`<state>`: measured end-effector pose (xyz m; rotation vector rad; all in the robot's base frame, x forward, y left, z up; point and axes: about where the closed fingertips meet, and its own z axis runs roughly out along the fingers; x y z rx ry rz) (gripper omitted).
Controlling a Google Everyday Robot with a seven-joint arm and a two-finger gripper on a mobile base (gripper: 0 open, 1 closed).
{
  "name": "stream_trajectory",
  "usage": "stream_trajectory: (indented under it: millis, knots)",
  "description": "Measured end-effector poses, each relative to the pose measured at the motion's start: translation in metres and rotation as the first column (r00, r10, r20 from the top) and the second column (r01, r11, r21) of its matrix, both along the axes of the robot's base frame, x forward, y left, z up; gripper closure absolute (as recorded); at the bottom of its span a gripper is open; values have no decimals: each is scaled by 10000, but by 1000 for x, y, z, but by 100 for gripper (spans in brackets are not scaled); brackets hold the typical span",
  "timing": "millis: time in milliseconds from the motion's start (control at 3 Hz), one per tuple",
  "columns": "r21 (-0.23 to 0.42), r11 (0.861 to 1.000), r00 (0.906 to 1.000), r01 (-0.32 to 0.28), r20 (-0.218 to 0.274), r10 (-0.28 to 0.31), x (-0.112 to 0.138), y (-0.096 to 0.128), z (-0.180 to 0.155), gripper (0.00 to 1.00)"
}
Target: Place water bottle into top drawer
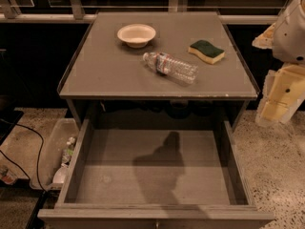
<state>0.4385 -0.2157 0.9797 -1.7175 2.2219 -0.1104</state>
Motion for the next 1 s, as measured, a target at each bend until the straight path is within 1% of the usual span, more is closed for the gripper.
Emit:
stream_trajectory:
  millis: [333,667,1000]
  knots:
    - [23,10000,10000,-31,46,31,2,2,0,0]
    - [350,9986,9983,-401,442,386,19,17,3,0]
    - [1209,9888,9931,-872,881,768,43,32,3,0]
